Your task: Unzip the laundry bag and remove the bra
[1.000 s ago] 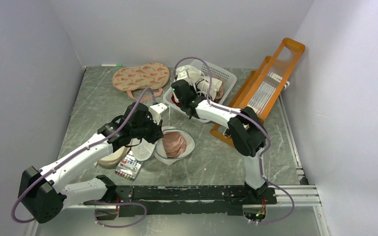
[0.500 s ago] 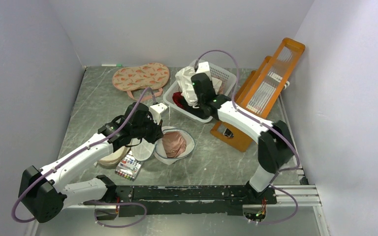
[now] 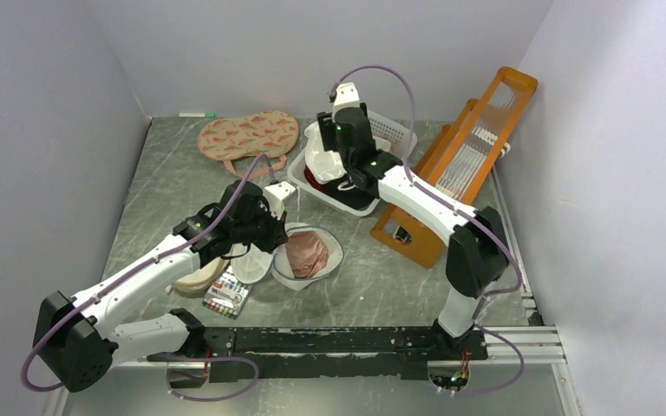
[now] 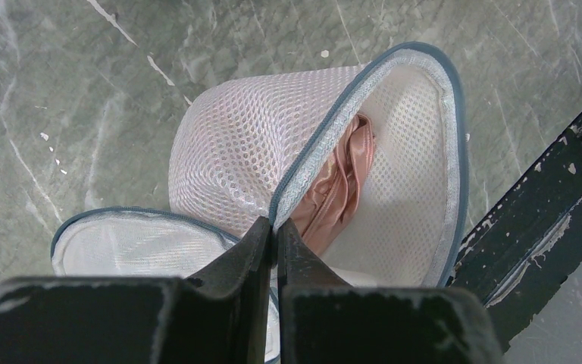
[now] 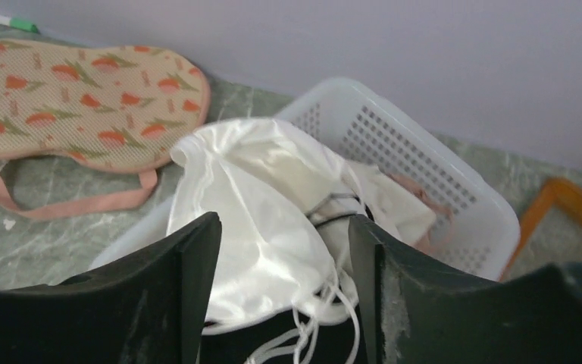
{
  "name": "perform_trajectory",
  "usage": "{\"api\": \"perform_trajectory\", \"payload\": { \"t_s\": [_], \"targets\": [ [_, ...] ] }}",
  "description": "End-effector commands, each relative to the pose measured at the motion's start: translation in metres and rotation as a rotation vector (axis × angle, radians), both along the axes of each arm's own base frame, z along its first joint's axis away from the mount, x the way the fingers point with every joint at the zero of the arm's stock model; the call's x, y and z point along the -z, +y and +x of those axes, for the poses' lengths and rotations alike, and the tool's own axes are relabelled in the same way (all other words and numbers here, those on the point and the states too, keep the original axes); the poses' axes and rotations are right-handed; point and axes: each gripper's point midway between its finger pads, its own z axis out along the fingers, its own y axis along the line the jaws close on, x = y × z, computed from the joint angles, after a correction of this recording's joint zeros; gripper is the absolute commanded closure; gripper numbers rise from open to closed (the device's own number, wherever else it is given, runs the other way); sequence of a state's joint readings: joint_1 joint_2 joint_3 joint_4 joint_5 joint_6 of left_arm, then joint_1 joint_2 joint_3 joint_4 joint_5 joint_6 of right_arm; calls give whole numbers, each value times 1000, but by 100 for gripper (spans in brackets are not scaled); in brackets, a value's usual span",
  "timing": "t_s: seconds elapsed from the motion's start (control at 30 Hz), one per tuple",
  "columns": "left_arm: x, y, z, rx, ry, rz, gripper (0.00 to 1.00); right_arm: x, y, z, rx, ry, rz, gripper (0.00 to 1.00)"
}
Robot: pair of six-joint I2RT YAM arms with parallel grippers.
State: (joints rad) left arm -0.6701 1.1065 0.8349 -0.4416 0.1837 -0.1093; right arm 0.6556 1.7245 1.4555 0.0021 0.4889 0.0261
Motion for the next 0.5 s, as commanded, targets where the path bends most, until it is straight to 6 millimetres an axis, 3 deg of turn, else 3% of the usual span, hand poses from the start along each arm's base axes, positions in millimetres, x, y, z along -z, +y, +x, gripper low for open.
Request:
{"api": "perform_trajectory", "payload": {
  "t_s": [0.0, 0.1, 0.23, 0.33, 0.47],
  "targets": [
    [-13, -2, 7, -12, -40, -25, 85, -14, 39, 32, -92, -86, 56, 34],
    [-14, -3, 6, -9, -45, -32, 84, -2, 63, 58, -124, -89, 41, 19],
    [-14, -3, 7, -11, -49, -29, 84, 31, 84, 95, -103, -35, -33, 4],
    [-11, -3, 7, -10, -39, -20, 85, 63, 80, 110, -54, 23, -107, 3],
    [-13, -2, 8, -13, -47, -22, 85, 93, 58, 99, 3, 99, -158, 9]
  ]
}}
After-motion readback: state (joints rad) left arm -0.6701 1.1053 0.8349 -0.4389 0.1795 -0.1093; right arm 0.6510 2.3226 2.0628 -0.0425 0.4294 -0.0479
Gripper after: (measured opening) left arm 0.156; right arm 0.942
